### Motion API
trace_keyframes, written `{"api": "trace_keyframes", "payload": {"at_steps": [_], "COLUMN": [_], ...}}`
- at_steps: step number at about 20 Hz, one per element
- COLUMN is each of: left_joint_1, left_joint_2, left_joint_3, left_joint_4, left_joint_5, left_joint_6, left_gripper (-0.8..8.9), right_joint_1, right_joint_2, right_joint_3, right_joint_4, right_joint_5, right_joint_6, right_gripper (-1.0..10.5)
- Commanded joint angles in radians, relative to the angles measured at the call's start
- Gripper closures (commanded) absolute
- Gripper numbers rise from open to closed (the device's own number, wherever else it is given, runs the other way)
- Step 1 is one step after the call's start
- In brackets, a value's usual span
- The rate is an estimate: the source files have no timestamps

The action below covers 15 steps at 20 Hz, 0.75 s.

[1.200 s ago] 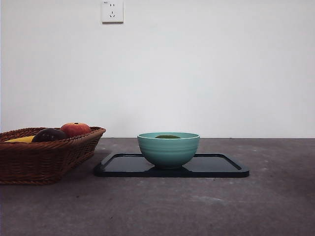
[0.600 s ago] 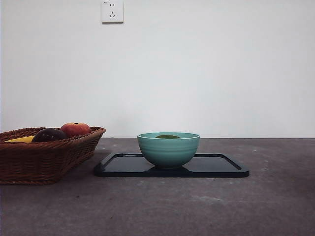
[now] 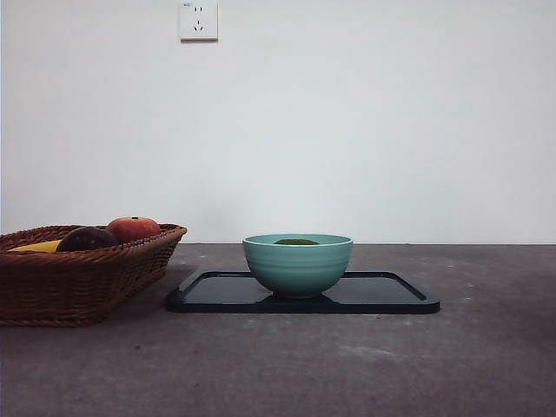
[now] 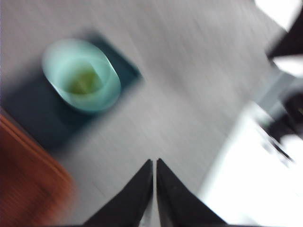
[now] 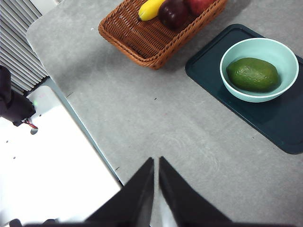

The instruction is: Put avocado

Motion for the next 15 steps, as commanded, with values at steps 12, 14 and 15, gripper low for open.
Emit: {"api": "trace_keyframes", "payload": {"at_steps": [12, 14, 15], "left_joint_1": [0.408, 0.420, 0.423], "left_joint_2": [-0.666, -0.736, -0.763], "left_joint_3": [-0.846, -0.949, -0.992], "left_joint_4": [0.963, 0.968, 0.969], "left_joint_5": [-0.348, -0.375, -0.375], "left_joint_6": [-0.011, -0.011, -0.013], "left_gripper": [8.02, 8.02, 8.02], "right_joint_1": [0.009, 0.009, 0.009], "right_joint_2": [0.007, 0.007, 0.007], "right_joint_3": [0.008, 0.008, 0.008], "right_joint_4": [0.010, 0.010, 0.010], "right_joint_5": [-0.001, -0.001, -0.001], "right_joint_6": [0.006, 0.006, 0.006], "right_gripper": [9.4, 9.4, 9.4]}}
